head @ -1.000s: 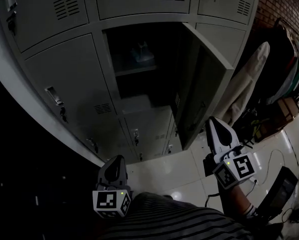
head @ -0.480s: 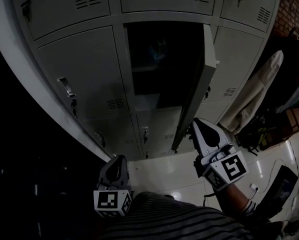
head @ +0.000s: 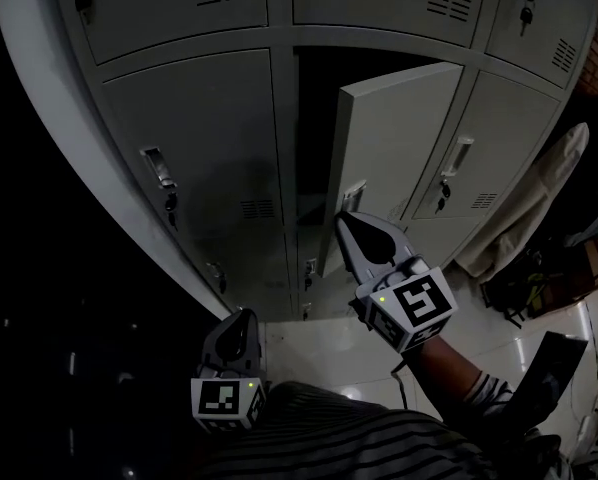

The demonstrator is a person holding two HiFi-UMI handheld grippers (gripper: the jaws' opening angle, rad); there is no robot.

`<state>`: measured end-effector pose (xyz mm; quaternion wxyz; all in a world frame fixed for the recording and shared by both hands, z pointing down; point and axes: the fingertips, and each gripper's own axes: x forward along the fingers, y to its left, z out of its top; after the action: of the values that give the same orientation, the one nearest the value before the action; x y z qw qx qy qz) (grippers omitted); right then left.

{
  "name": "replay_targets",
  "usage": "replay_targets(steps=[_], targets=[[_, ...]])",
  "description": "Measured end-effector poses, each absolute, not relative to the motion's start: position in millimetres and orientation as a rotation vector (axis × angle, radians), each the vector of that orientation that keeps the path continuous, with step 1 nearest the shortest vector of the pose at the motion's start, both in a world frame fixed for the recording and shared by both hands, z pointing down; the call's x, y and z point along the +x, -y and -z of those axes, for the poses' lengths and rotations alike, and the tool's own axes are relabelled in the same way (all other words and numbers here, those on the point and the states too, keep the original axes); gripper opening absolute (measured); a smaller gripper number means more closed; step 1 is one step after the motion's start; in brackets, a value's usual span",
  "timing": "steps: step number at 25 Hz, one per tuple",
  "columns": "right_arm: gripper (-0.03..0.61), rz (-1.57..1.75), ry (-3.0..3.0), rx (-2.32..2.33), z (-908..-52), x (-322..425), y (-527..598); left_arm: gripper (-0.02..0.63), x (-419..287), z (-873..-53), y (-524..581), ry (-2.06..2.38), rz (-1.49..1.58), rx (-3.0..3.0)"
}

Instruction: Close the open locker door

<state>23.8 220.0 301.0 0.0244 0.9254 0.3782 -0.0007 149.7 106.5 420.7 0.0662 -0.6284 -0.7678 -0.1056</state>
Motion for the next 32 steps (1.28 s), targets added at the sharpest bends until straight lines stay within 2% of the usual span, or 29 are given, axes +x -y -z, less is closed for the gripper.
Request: replay_targets(steps=[19,32], targets=[[0.002,-0.082,-1.310,2.889,-320.8,77.8,-329.6,0.003,201.4,-424.0,-118.9,2.226,0.331,-2.000],[0.001,-0.135,-1.333,2.876,-323.3,92.2,-348.8,0.003,222.1,-424.3,-109.9,2.185,0.344,-2.040]])
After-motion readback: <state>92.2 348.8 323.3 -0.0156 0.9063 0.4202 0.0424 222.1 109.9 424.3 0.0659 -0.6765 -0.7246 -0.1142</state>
